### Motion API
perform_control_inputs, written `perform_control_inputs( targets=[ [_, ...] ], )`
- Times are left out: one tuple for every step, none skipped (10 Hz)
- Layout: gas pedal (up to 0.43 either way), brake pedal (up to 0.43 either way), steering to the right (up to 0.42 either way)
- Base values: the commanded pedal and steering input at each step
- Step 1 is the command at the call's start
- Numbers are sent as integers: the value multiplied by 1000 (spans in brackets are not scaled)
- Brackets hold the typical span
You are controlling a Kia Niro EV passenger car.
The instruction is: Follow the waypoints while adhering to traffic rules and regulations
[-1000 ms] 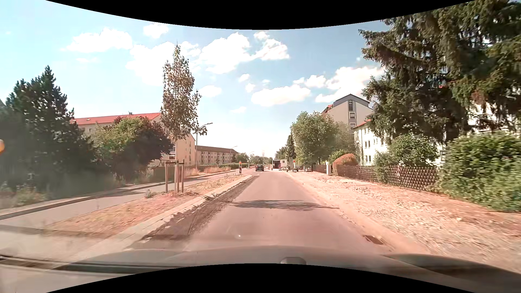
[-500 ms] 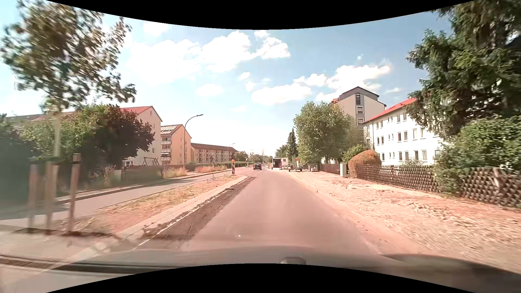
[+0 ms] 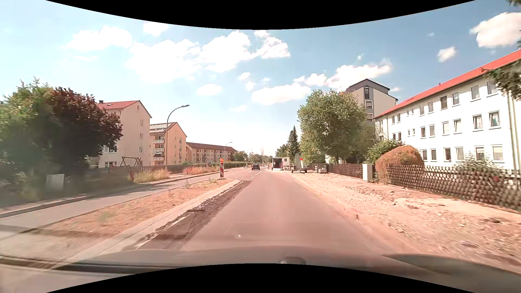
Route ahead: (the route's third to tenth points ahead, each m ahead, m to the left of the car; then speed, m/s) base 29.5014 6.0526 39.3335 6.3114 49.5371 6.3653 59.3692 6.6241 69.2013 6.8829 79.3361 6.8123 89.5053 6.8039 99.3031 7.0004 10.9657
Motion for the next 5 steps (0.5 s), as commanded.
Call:
perform_control_inputs(
  targets=[
    [150, 0, -2],
    [138, 0, -3],
    [138, 0, -5],
    [118, 0, -8],
    [110, 0, -12]
  ],
)
